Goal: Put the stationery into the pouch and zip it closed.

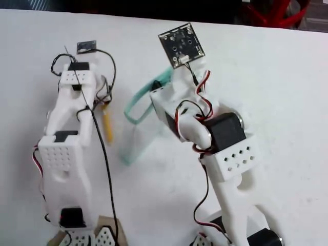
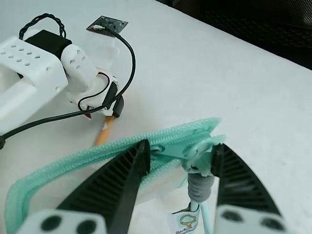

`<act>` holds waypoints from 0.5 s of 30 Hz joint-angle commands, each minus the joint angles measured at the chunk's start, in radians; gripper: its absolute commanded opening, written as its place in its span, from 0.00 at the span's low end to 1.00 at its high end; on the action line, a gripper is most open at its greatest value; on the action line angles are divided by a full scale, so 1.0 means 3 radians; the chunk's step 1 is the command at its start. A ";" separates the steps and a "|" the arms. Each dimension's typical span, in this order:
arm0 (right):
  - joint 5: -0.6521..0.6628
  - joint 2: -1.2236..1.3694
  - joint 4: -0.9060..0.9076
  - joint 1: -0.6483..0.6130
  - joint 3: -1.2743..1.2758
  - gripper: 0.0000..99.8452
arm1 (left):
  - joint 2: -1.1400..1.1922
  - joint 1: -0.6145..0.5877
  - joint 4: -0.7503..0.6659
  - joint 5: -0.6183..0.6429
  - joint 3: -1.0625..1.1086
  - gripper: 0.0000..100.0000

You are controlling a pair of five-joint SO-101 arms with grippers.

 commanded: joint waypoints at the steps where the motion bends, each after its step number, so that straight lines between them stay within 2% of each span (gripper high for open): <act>1: -0.0026 0.0064 0.0003 0.0018 0.0184 0.20 | -0.0023 0.0084 -0.0123 -0.0041 -0.0128 0.15; 6: -0.0026 0.0064 0.0003 0.0018 0.0184 0.20 | -0.0023 0.0084 -0.0123 -0.0041 -0.0128 0.14; 11: -0.0026 0.0064 0.0003 0.0018 0.0184 0.20 | -0.0023 0.0074 -0.0128 -0.0041 -0.0128 0.05; 15: -0.0026 0.0064 0.0003 0.0018 0.0184 0.20 | -0.0023 0.0074 -0.0128 -0.0041 -0.0128 0.04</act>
